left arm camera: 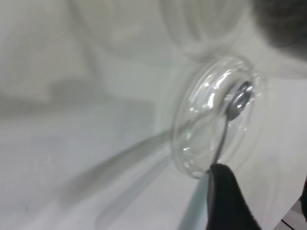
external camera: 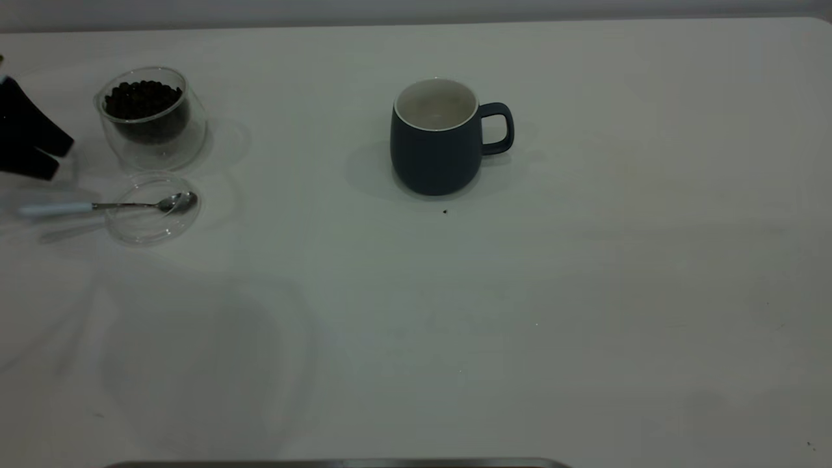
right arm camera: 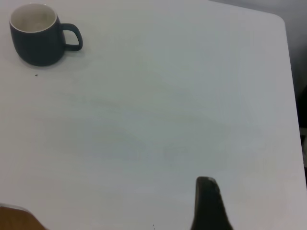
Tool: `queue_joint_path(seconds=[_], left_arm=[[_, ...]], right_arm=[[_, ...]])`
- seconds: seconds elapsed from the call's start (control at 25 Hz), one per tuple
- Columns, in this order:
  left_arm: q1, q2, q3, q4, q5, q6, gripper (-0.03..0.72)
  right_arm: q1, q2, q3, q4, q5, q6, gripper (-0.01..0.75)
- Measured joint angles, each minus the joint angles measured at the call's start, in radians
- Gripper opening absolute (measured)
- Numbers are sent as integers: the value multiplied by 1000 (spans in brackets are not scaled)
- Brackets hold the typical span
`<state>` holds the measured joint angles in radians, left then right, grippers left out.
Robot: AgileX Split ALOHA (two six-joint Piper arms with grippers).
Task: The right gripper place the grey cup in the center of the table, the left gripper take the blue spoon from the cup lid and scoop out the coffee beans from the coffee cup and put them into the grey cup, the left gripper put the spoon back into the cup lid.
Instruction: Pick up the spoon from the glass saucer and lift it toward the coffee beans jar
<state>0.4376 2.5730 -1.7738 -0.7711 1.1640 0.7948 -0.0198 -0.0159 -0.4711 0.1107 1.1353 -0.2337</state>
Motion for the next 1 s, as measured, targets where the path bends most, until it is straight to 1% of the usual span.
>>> queue_joint_path(seconds=[0.12,0.2,0.28,0.4,0.56,0.68,0.76,0.88,0.92,1.0], left_arm=[[-11,-48,0,65,1,-88,445],[-32,-79,0,144,1,-176,445],[-63,-103,0,216,2,-265,445],[-130,-122,2,292,2,-381,445],[-220,-162,69,308,2,-436,445],[-259,-212,168,307,2,-418,445],[-261,-252,242,306,2,-392,445],[-234,-333,355,292,-1,-373,445],[-222,-362,397,277,-14,-356,445],[-204,-435,514,248,-91,-294,445]], right_arm=[[0,0,0,0,0,0,459],[0,0,0,0,0,0,459],[0,0,0,0,0,0,459],[0,0,0,0,0,0,459],[0,0,0,0,0,0,459],[0,0,0,0,0,0,459],[0,0,0,0,0,0,459],[0,0,0,0,0,0,459],[0,0,0,0,0,0,459],[0,0,0,0,0,0,459]])
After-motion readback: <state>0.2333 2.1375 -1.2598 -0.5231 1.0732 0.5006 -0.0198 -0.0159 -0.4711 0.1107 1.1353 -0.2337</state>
